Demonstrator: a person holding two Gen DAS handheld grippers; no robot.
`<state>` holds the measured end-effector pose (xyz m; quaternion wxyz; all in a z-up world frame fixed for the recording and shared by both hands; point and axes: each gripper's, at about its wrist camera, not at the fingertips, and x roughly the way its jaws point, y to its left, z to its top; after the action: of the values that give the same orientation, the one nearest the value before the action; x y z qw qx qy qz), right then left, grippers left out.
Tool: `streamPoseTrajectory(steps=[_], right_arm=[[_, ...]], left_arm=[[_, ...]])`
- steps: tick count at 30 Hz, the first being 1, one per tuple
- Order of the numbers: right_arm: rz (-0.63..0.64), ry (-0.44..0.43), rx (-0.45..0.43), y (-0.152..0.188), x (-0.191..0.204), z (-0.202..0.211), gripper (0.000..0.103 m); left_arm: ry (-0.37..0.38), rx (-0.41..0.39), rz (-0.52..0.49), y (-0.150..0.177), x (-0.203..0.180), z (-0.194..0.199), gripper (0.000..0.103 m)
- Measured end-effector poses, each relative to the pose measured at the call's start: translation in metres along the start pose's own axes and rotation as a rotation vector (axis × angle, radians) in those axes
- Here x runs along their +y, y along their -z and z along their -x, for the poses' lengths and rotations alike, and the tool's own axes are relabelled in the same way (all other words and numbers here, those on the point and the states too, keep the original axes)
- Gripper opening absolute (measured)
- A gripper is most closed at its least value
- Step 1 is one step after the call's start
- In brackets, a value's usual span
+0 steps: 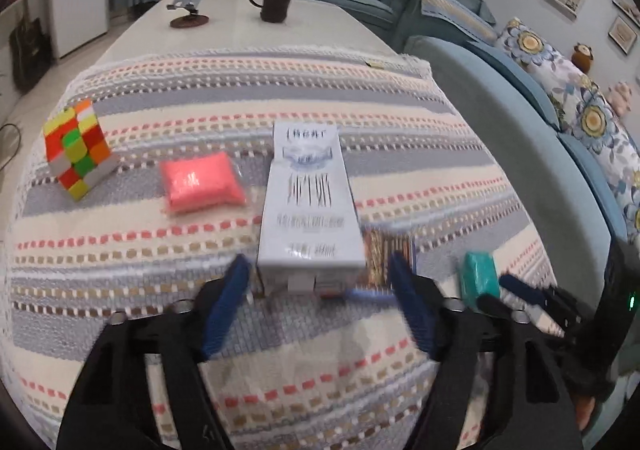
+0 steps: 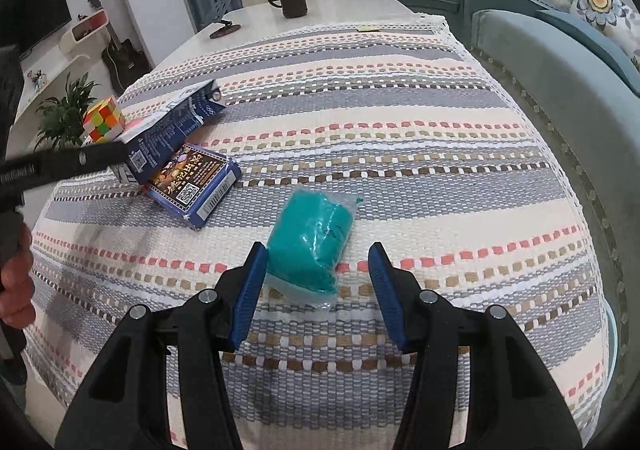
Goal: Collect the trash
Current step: 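Grasp the teal packet with the right tool while the left tool grasps the white milk carton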
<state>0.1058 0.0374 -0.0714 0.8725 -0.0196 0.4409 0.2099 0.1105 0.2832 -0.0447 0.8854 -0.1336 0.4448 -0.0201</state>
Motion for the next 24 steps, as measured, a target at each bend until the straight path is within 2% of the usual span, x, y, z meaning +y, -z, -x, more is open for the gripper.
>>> streamPoseTrajectory(steps=[3, 8, 11, 12, 13, 18, 22, 24], right_arm=[[-0.009, -0.011, -0.001, 0.000, -0.003, 0.000, 0.049], [-0.029, -0.050, 0.004, -0.002, -0.006, -0.001, 0.049], [-0.029, -0.057, 0.002, -0.003, -0.005, -0.001, 0.049], [-0.029, -0.056, 0.006, -0.003, -0.006, -0.002, 0.049], [-0.030, -0.056, 0.012, -0.002, -0.006, -0.003, 0.049], [-0.048, -0.078, 0.033, -0.002, -0.007, -0.009, 0.052], [-0.054, -0.087, 0.033, -0.003, -0.005, -0.010, 0.062], [-0.053, -0.088, 0.033, -0.004, -0.002, -0.011, 0.064]], left_arm=[[-0.007, 0.002, 0.010, -0.012, 0.001, -0.006, 0.079], [-0.061, 0.067, 0.016, -0.027, -0.003, -0.031, 0.079], [-0.104, 0.095, 0.017, -0.031, -0.005, -0.043, 0.067], [-0.113, 0.114, 0.019, -0.031, -0.006, -0.048, 0.054], [-0.120, 0.127, 0.021, -0.030, -0.006, -0.052, 0.052], [-0.113, 0.048, 0.037, -0.017, -0.004, -0.032, 0.051], [-0.092, -0.022, 0.073, 0.002, 0.004, -0.003, 0.051], [-0.082, -0.056, 0.105, 0.019, 0.012, 0.016, 0.051]])
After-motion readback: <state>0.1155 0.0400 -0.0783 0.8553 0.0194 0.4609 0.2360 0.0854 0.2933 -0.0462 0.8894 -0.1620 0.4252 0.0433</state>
